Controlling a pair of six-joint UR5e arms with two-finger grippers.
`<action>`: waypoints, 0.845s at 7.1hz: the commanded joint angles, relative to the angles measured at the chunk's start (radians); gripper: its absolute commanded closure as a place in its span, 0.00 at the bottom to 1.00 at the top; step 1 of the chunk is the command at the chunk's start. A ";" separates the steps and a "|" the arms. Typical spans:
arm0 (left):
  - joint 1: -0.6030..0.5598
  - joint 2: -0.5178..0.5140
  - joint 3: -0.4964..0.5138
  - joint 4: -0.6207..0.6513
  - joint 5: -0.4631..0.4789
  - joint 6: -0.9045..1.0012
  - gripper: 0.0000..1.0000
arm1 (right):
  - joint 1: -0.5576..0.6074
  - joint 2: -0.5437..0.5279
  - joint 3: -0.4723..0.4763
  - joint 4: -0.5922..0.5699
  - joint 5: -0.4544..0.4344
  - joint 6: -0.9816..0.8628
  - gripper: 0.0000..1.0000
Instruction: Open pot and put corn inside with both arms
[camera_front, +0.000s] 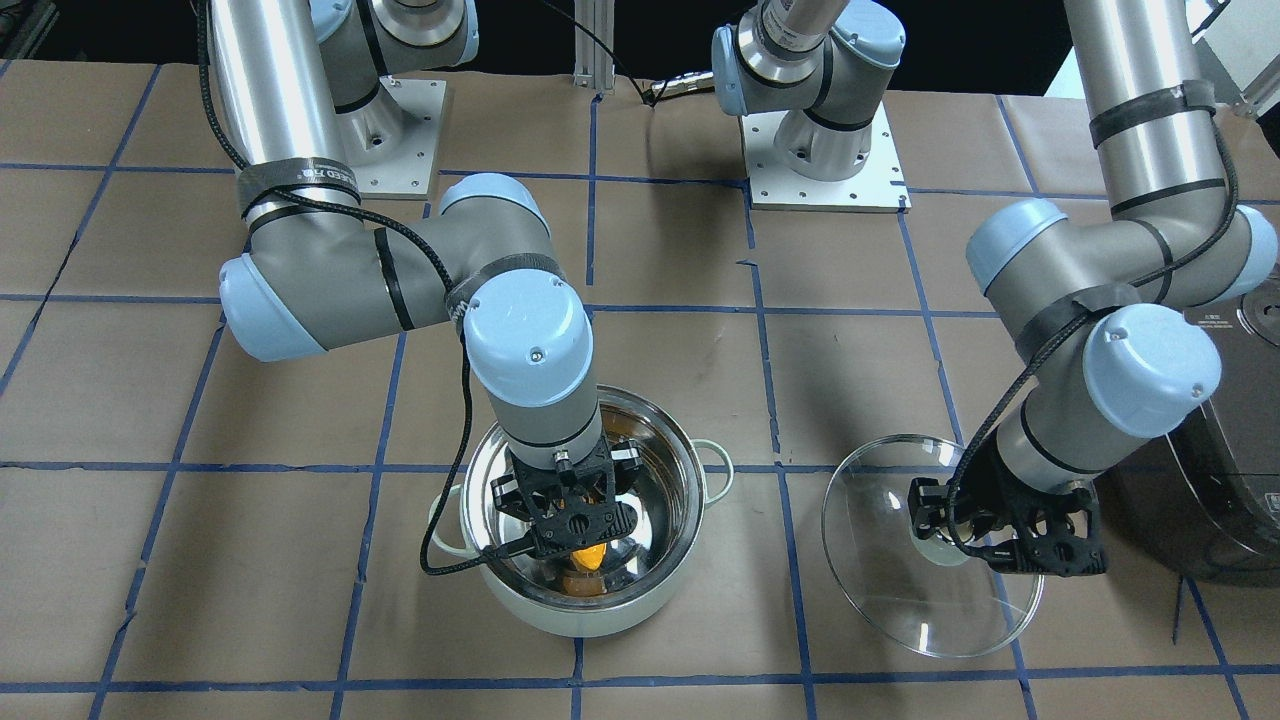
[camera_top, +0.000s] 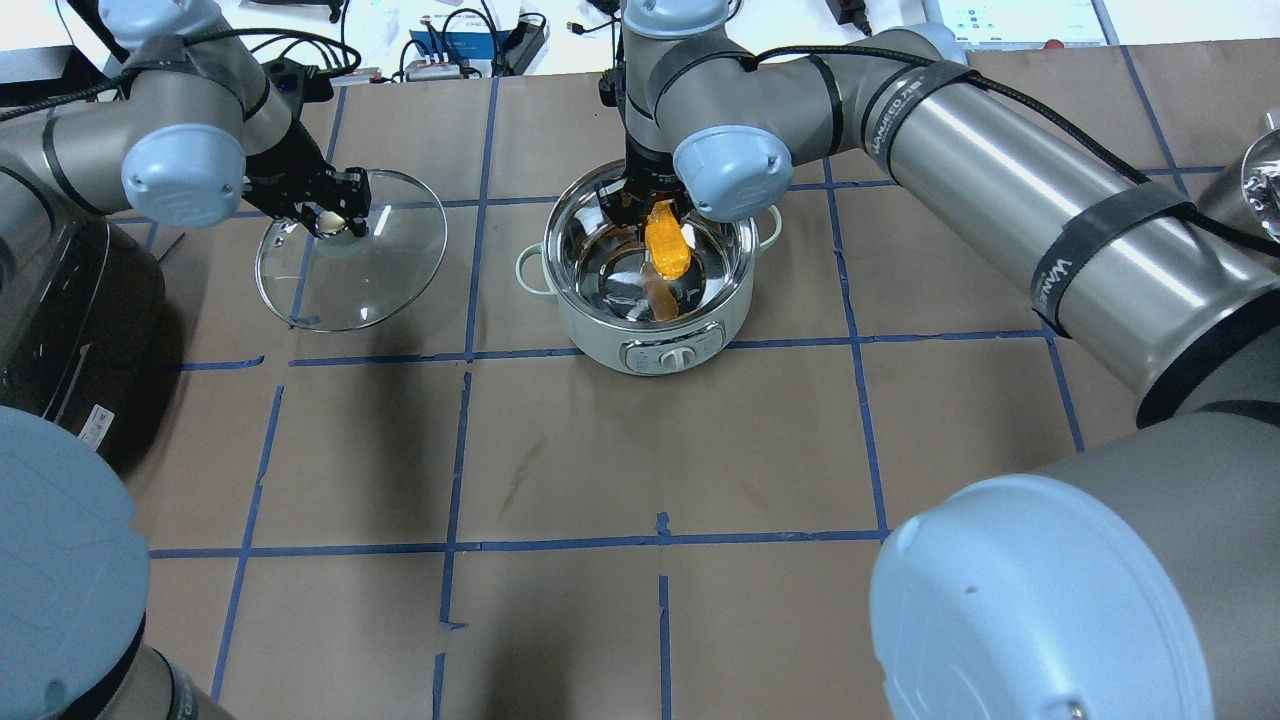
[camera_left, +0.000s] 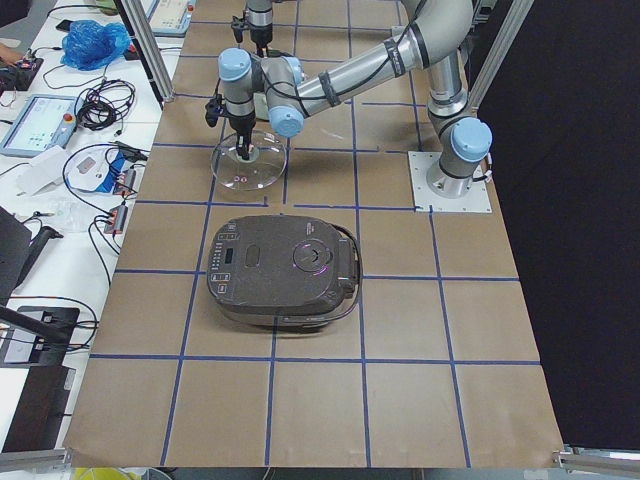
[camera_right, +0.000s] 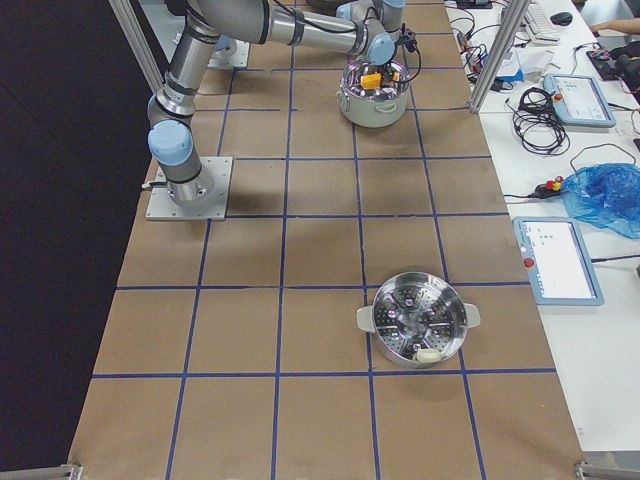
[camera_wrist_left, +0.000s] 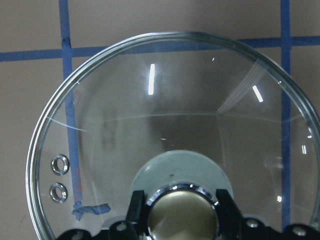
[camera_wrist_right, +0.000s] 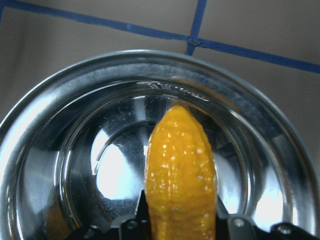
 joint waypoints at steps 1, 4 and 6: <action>0.000 -0.054 -0.021 0.058 0.000 -0.015 0.97 | -0.001 -0.012 0.009 -0.019 0.001 -0.006 0.00; -0.002 -0.071 -0.026 0.117 0.000 -0.023 0.01 | -0.038 -0.143 0.020 0.062 -0.017 0.027 0.00; -0.056 -0.018 -0.003 0.070 0.015 -0.058 0.00 | -0.114 -0.238 0.021 0.148 -0.023 0.034 0.00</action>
